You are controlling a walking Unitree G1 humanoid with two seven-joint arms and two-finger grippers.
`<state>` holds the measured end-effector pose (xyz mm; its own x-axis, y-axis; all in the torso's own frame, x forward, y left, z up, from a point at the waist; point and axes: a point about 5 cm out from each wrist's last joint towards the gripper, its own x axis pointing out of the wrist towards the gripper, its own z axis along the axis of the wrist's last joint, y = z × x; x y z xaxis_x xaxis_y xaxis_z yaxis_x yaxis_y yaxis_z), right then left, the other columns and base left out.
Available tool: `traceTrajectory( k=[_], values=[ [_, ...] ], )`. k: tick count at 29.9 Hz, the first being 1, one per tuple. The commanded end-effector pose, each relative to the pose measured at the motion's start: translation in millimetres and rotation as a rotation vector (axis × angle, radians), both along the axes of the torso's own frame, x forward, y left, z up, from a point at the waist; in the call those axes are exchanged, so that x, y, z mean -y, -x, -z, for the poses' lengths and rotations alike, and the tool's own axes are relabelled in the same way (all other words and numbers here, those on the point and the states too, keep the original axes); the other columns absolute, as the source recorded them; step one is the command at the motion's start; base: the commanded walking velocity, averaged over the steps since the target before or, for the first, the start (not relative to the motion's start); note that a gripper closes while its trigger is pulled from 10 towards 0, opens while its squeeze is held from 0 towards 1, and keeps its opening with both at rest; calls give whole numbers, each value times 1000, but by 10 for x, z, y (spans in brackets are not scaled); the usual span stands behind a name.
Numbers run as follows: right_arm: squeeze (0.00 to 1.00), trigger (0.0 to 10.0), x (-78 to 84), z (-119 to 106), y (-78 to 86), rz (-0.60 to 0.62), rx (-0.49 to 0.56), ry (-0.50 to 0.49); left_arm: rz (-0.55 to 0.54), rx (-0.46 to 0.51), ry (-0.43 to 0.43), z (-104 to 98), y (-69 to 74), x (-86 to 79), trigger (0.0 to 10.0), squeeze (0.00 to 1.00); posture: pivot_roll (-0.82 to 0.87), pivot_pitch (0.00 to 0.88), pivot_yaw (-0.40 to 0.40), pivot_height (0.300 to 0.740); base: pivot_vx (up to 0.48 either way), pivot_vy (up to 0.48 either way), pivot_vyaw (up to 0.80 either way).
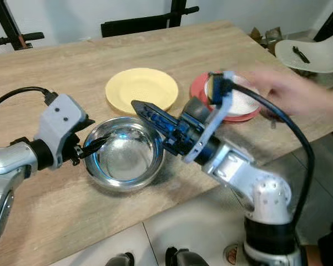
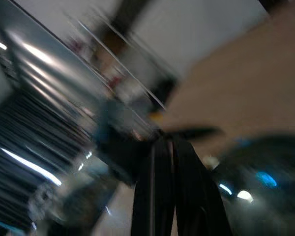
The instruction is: Setting the table
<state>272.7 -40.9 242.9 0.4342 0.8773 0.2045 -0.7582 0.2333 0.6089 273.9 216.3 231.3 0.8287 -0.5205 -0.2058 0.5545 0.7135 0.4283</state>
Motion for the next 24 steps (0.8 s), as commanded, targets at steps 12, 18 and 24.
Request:
traceTrajectory(
  k=[12,18,24],
  values=[
    [0,10000,-364,62,-79,-129,-87,76,-36,32,-18,-6,-81,-14,10000,0,-30,125,-13,740,0,0,0],
    [0,10000,-220,183,-188,-45,-16,269,-38,39,-11,-9,-84,-2,10000,0,-29,131,-23,740,0,0,0],
    [0,10000,44,259,-259,6,-54,304,-38,35,-11,15,-80,-2,10000,0,-29,131,-23,740,0,0,0]
  ],
)
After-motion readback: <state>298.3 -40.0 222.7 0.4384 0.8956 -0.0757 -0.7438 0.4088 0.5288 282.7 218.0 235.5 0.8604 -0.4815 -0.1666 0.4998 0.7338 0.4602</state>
